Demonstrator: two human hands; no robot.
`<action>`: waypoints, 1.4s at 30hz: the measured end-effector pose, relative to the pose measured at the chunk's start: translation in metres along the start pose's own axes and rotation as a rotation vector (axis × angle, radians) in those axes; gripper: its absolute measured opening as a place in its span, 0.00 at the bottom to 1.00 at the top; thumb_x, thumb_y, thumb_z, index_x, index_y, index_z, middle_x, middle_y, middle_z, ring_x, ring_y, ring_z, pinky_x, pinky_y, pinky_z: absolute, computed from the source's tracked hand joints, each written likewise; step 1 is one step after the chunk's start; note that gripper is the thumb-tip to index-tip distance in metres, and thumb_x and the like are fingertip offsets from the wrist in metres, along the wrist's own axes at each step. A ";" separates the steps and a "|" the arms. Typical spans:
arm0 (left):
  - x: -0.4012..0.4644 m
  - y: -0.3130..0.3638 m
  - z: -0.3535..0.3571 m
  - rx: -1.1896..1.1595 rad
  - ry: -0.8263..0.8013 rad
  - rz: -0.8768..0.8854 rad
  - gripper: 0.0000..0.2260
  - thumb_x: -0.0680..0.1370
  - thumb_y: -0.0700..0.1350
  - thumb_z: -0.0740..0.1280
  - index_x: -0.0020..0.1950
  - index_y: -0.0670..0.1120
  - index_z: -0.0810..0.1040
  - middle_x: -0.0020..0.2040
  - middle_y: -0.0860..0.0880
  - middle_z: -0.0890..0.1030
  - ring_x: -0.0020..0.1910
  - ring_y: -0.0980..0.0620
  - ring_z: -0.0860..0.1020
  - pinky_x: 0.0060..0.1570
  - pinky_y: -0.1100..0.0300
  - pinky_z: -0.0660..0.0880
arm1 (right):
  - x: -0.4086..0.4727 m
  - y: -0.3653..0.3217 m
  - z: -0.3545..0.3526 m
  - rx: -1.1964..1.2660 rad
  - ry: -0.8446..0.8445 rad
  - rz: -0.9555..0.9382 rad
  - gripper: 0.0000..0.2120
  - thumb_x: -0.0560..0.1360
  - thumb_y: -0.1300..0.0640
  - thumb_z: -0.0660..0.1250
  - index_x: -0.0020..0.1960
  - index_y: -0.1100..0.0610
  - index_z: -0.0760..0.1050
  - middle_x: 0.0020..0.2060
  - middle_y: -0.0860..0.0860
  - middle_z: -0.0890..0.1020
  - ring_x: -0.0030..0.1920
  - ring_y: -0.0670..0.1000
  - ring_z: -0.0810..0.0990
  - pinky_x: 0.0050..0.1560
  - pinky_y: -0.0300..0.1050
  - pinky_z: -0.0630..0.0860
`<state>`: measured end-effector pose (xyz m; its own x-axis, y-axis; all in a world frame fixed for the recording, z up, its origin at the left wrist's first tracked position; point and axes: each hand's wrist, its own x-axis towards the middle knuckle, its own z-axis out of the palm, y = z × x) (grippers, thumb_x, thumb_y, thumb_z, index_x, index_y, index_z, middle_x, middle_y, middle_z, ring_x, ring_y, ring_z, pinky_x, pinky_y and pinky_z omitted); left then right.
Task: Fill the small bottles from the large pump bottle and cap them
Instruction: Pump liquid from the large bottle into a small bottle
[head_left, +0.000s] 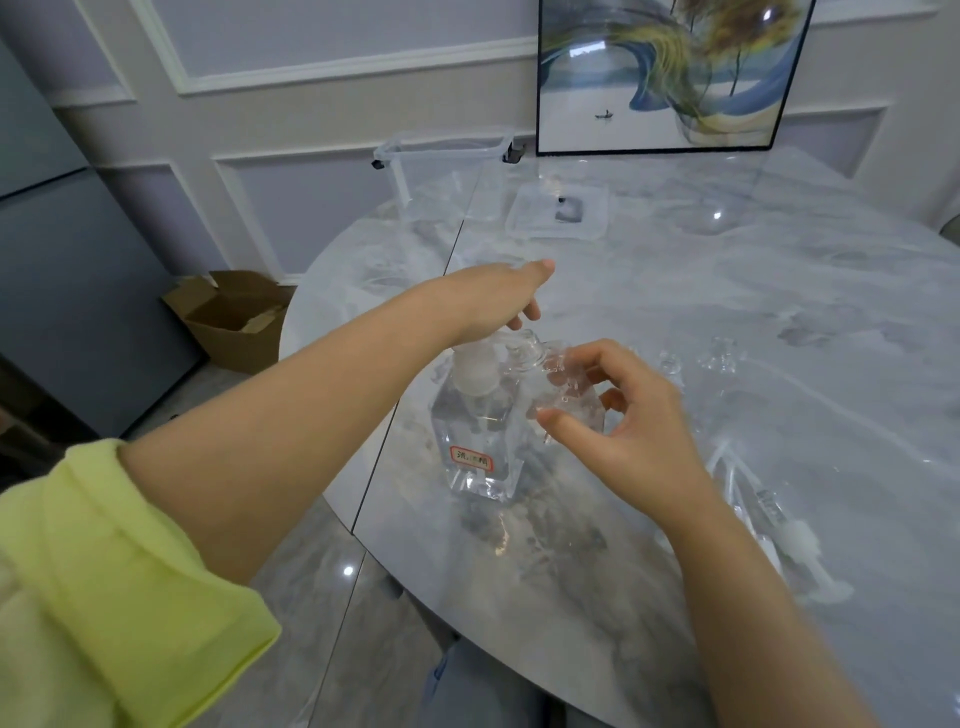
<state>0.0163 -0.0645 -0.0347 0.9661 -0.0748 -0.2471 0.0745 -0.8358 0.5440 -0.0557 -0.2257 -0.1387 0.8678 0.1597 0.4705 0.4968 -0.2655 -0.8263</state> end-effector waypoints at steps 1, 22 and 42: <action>0.000 0.001 -0.001 0.009 0.021 0.008 0.28 0.84 0.65 0.47 0.61 0.50 0.81 0.61 0.50 0.81 0.62 0.48 0.76 0.58 0.53 0.65 | 0.000 -0.001 -0.001 0.006 0.002 0.001 0.14 0.69 0.53 0.77 0.51 0.45 0.77 0.48 0.40 0.82 0.51 0.46 0.80 0.49 0.39 0.76; 0.006 0.000 -0.002 0.064 0.007 0.025 0.27 0.84 0.64 0.47 0.61 0.51 0.81 0.61 0.51 0.81 0.62 0.48 0.76 0.60 0.52 0.66 | 0.001 -0.001 -0.001 -0.013 0.015 -0.030 0.14 0.70 0.54 0.78 0.51 0.43 0.76 0.49 0.40 0.82 0.51 0.46 0.80 0.47 0.43 0.76; 0.000 0.008 -0.007 0.085 0.000 0.013 0.28 0.85 0.63 0.45 0.65 0.51 0.79 0.63 0.50 0.80 0.65 0.47 0.75 0.62 0.51 0.65 | 0.001 -0.002 0.000 0.050 0.032 -0.045 0.14 0.69 0.52 0.76 0.52 0.42 0.76 0.50 0.40 0.82 0.53 0.47 0.81 0.50 0.43 0.78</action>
<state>0.0190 -0.0675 -0.0248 0.9669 -0.0856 -0.2403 0.0407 -0.8781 0.4767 -0.0561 -0.2247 -0.1365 0.8446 0.1403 0.5167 0.5354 -0.2109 -0.8179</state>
